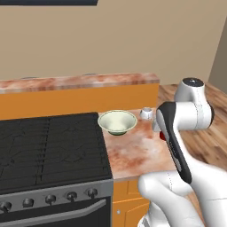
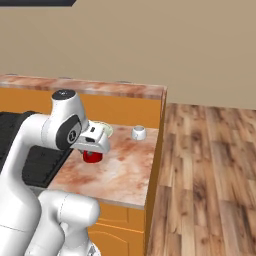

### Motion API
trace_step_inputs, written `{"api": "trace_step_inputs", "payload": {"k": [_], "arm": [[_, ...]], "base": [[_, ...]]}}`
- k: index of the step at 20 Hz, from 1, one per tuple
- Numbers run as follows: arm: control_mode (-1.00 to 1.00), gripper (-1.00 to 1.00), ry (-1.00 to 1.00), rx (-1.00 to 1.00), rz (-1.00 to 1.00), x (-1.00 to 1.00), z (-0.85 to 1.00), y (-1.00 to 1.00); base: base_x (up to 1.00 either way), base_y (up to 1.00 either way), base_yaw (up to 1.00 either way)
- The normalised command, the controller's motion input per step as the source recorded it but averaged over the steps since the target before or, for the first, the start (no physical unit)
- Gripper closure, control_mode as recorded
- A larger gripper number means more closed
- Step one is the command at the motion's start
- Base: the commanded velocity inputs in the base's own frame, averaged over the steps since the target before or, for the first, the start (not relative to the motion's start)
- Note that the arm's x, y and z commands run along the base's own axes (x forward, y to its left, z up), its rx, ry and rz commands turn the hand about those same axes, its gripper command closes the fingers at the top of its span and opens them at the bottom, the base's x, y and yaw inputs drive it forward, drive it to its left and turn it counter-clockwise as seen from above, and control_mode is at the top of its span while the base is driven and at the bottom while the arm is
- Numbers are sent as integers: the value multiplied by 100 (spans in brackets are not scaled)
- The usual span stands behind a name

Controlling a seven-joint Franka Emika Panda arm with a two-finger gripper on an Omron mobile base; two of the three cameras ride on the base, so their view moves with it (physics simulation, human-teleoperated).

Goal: Clear the mugs and bowl far away from the sink.

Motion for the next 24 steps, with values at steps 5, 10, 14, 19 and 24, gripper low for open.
{"api": "trace_step_inputs", "payload": {"k": [5, 10, 14, 19, 24], "arm": [[-100, 100, 0, 0, 0, 65, -45, 0], [-100, 100, 0, 0, 1, 74, -76, 0], [-100, 100, 0, 0, 4, 57, -56, -4], [-100, 100, -1, 0, 4, 45, -34, -15], [-100, 100, -3, 0, 0, 38, -29, -2]], "base": [[0, 0, 0], [0, 0, 0], [0, 0, 0], [0, 0, 0], [0, 0, 0]]}}
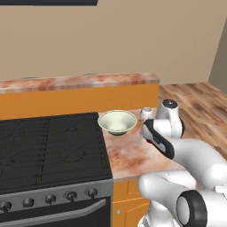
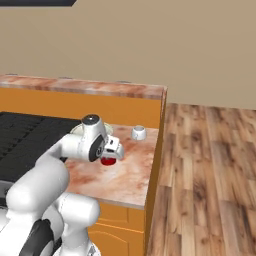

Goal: Clear the mugs and bowl far away from the sink.

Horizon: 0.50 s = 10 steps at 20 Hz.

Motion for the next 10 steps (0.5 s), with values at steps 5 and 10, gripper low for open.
{"api": "trace_step_inputs", "payload": {"k": [5, 10], "arm": [[-100, 100, 0, 0, 0, 34, -25, 0], [-100, 100, 0, 0, 0, 20, -25, 0]], "base": [[0, 0, 0], [0, 0, 0]]}}
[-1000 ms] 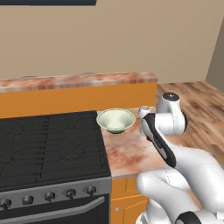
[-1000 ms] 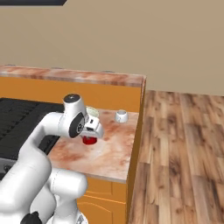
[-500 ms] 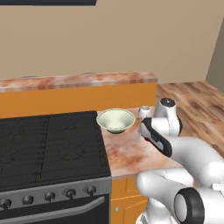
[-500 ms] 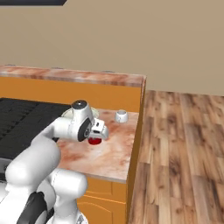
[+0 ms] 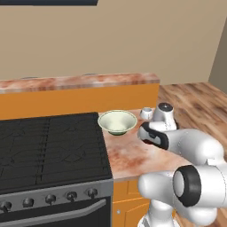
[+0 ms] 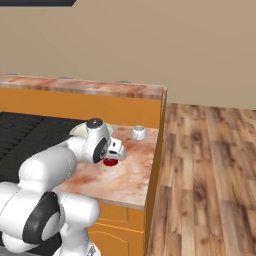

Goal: Clear the mugs and bowl far away from the sink.

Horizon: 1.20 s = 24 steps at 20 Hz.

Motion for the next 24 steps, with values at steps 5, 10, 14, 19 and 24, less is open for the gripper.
{"api": "trace_step_inputs", "payload": {"k": [5, 10, 14, 19, 24], "arm": [[-100, 100, 0, 0, 0, 19, -27, 0], [-100, 100, 0, 0, 0, 10, -24, 0], [-100, 100, 0, 0, 0, 4, -19, 0], [-100, -100, 0, 0, 0, 0, -12, 0], [-100, -100, 0, 0, 0, 0, 0, 0]], "base": [[0, 0, 0], [0, 0, 0], [0, 0, 0], [0, 0, 0], [0, 0, 0]]}}
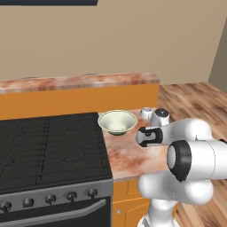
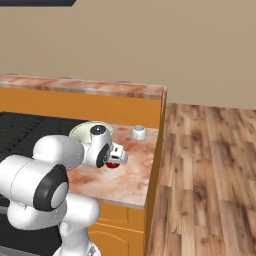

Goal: Clear the mugs and bowl far away from the sink.

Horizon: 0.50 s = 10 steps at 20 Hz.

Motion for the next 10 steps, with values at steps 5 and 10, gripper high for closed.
{"api": "trace_step_inputs", "payload": {"k": [5, 10], "arm": [[-100, -100, 0, 0, 0, 0, 0, 0], [-100, -100, 0, 0, 0, -11, 25, 0]], "base": [[0, 0, 0], [0, 0, 0]]}}
